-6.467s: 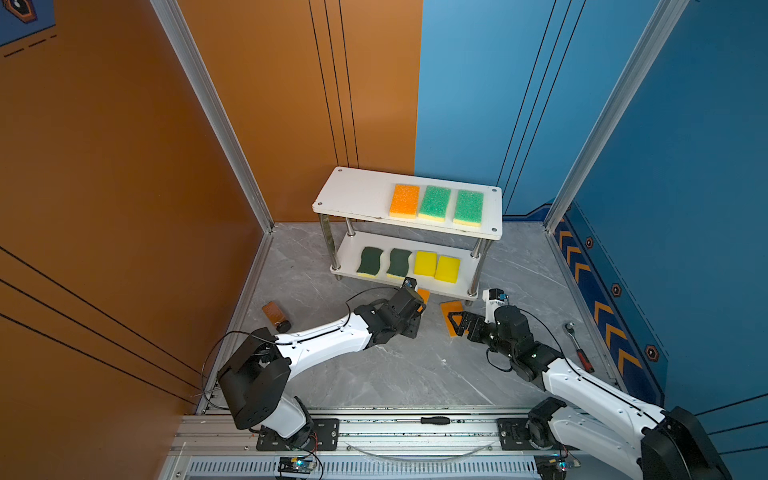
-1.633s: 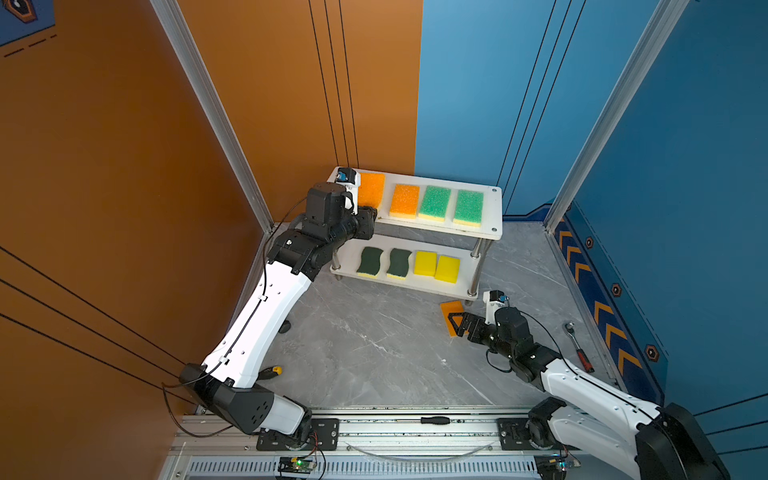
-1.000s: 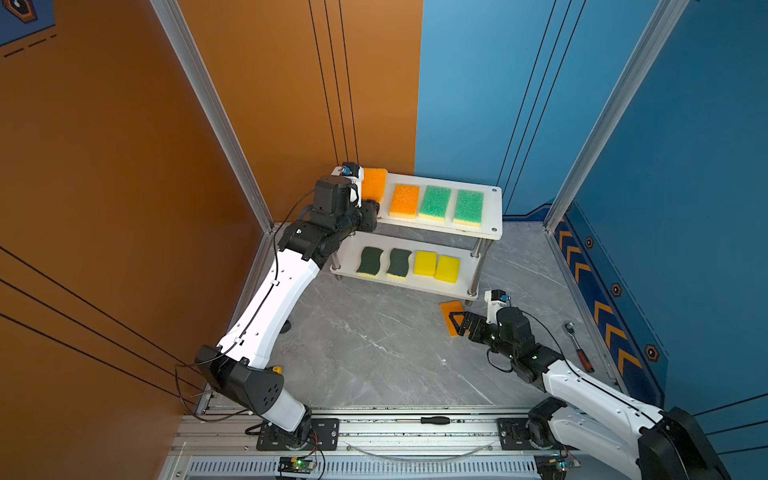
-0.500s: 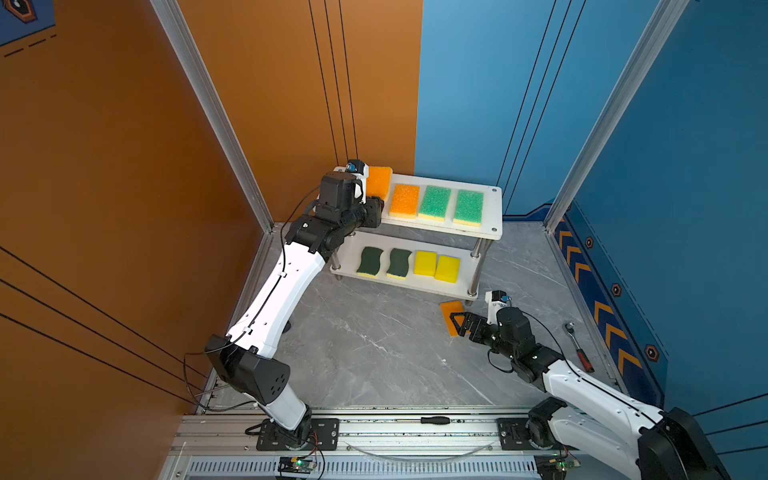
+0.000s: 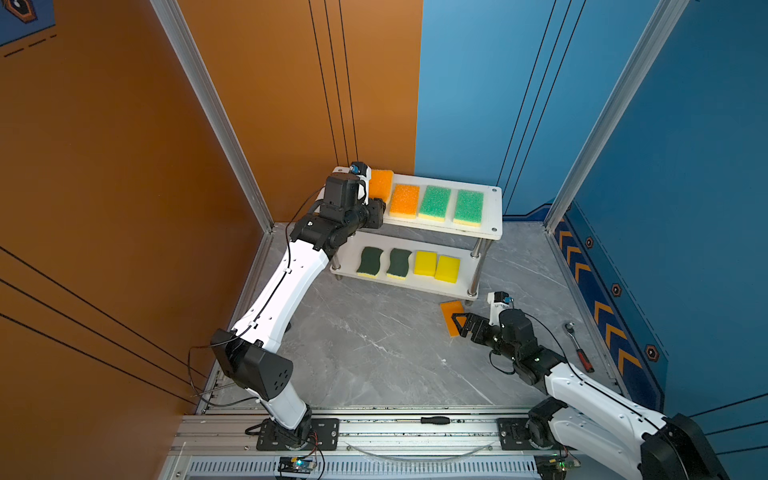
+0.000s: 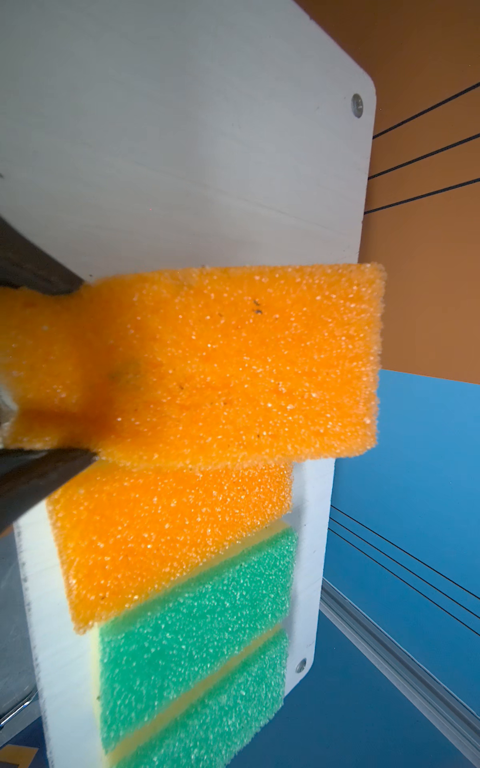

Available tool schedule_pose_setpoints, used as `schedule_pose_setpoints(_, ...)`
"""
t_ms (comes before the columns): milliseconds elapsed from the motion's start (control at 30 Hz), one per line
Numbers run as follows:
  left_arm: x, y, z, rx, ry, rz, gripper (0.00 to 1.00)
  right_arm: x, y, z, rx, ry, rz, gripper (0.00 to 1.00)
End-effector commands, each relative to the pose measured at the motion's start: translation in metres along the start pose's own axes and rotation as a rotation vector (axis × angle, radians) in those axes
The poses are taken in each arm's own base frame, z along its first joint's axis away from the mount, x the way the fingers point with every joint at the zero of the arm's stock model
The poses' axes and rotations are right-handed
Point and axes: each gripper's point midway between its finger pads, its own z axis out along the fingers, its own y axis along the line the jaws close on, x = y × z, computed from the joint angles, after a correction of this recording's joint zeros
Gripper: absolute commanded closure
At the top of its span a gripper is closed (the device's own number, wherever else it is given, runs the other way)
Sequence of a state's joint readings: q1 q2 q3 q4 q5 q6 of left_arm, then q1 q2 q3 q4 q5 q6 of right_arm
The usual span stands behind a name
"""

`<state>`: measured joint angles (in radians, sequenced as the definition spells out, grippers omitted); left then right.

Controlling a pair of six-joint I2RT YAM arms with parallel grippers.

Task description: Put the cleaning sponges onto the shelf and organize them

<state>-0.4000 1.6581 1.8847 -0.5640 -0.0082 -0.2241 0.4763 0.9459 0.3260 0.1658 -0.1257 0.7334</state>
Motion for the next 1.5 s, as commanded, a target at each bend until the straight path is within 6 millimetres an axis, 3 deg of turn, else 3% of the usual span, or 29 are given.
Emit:
schedule_pose_setpoints(0,-0.017,0.001,-0.002,-0.001,-0.046,0.013,0.49,0.003,-0.011,-0.002,0.037,-0.004,0.006,0.00)
schedule_pose_setpoints(1467,-0.008,0.007,-0.012,-0.001,-0.020,0.007,0.47,0.003,-0.013,-0.003,0.038,-0.011,0.021,0.00)
